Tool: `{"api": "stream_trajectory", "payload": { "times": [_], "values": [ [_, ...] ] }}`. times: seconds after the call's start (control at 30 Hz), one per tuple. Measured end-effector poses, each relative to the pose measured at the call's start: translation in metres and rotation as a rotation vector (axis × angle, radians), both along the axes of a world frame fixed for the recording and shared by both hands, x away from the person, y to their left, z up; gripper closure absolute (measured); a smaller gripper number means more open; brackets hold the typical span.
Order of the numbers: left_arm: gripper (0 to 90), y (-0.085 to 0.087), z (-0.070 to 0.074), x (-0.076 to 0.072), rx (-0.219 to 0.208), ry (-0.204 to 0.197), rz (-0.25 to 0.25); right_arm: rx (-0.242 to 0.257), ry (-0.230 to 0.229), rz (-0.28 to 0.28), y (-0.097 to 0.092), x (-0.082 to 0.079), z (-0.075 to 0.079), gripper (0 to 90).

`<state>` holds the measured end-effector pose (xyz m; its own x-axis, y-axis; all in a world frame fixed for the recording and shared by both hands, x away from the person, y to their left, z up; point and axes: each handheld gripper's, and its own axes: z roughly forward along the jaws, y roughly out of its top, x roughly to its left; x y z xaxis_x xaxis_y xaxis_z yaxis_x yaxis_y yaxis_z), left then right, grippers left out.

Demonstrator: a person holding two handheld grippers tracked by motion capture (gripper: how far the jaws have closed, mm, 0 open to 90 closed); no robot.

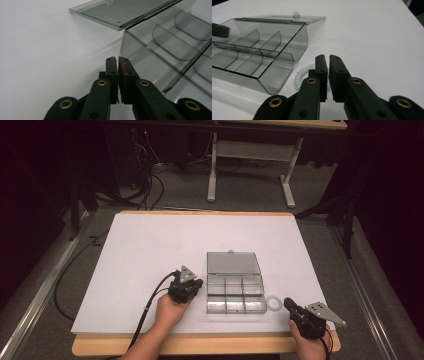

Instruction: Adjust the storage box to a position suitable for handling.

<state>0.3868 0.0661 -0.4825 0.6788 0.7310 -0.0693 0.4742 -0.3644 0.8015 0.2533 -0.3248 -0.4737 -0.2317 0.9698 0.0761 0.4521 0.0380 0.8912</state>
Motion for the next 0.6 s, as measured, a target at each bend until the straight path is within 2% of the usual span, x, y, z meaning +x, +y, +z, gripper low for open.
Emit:
{"api": "stream_trajectory", "payload": {
  "times": [0.13,0.23,0.33,0.4,0.5,0.6],
  "values": [
    [74.2,0.042,0.000,-0.004,0.035,-0.053,0.070,-0.019,0.008,-0.029,-0.003,0.004,0.001,78.2],
    [61.9,0.077,0.002,-0.008,0.065,-0.083,0.116,-0.031,0.038,-0.044,-0.005,0.012,0.000,74.3],
    [50.8,0.110,0.003,-0.009,0.058,-0.064,0.117,-0.032,0.069,-0.073,-0.011,0.021,0.000,68.1],
    [47.8,0.129,0.003,-0.010,0.067,-0.062,0.137,-0.060,0.094,-0.093,-0.014,0.027,0.001,64.7],
    [42.2,0.147,0.002,-0.011,0.078,-0.075,0.167,-0.077,0.138,-0.105,-0.019,0.038,0.003,62.4],
    [40.8,0.152,-0.002,-0.011,0.064,-0.075,0.167,-0.108,0.186,-0.109,-0.019,0.048,0.005,61.2]
  ]
}}
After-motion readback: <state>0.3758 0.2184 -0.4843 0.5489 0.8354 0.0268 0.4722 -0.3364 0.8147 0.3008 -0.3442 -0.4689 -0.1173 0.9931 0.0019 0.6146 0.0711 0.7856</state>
